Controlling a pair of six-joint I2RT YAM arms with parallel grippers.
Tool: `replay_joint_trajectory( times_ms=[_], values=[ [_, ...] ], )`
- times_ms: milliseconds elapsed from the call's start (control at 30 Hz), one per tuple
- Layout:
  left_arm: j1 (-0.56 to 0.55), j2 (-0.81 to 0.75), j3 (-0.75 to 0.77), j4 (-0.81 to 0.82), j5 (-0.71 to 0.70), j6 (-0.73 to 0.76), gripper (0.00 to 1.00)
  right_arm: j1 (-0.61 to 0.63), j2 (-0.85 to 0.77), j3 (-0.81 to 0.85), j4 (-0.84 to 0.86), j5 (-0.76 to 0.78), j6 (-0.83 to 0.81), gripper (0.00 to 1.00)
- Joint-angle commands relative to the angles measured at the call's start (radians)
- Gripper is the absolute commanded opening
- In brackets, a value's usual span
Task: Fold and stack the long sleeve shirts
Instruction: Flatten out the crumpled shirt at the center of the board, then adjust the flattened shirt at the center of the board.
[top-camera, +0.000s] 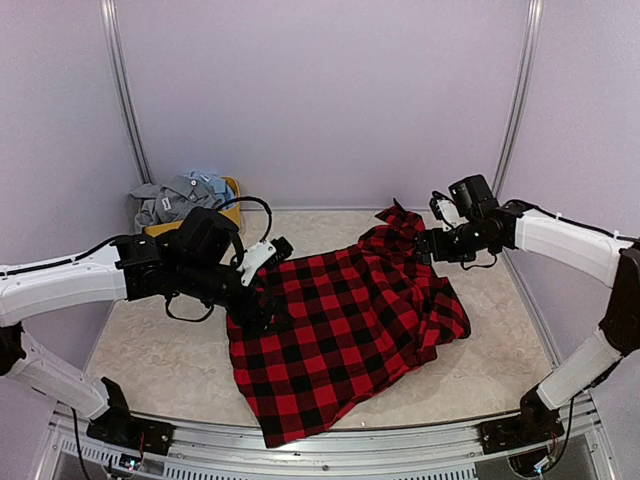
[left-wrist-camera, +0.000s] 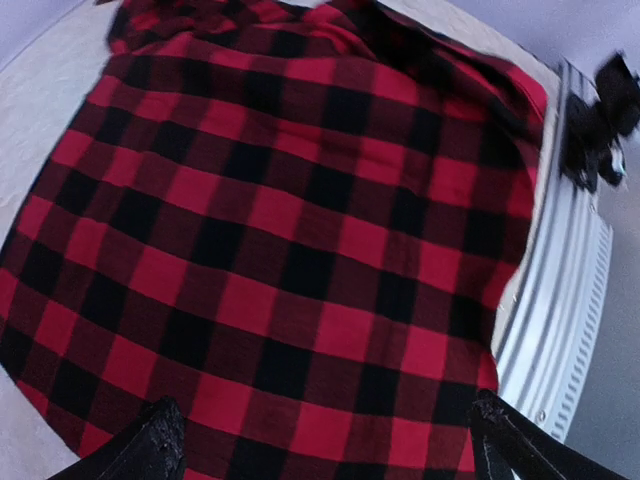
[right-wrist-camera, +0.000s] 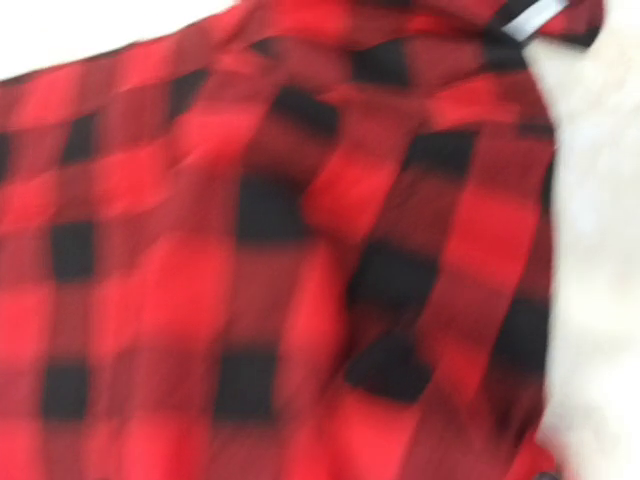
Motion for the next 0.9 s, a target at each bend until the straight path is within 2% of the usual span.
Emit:
replay_joint_trajectory(
  times_ms=[0, 167, 333, 400, 500, 700, 867],
  values=[
    [0.142, 0.03, -0.049, 0.245, -0.125, -0.201, 0.93, -0.079, 0.253, 0.159, 0.178, 0.054, -0.078, 0.87],
    [0.19, 0.18, -0.034, 0.29, -0.285, -0.266, 0.93, -0.137, 0.572, 0.439, 0.19, 0.045, -0.096, 0.83],
    [0.244, 0.348, -0.026, 0.358, -0.227, -0.339, 0.92, -0.153, 0.774, 0.649, 0.16, 0.028, -0.119, 0.74],
    [0.258, 0.393, -0.017, 0.369, -0.207, -0.359, 0.91, -0.152, 0.826, 0.695, 0.157, -0.045, -0.128, 0.7],
    [0.277, 0.461, -0.003, 0.385, -0.168, -0.38, 0.91, -0.152, 0.894, 0.759, 0.142, -0.086, -0.129, 0.69],
    [0.327, 0.548, 0.029, 0.378, -0.153, -0.393, 0.91, -0.168, 0.992, 0.857, 0.098, -0.094, -0.122, 0.71],
    [0.375, 0.62, 0.09, 0.349, -0.197, -0.36, 0.91, -0.198, 1.03, 0.907, 0.093, -0.066, -0.118, 0.74]
  ],
)
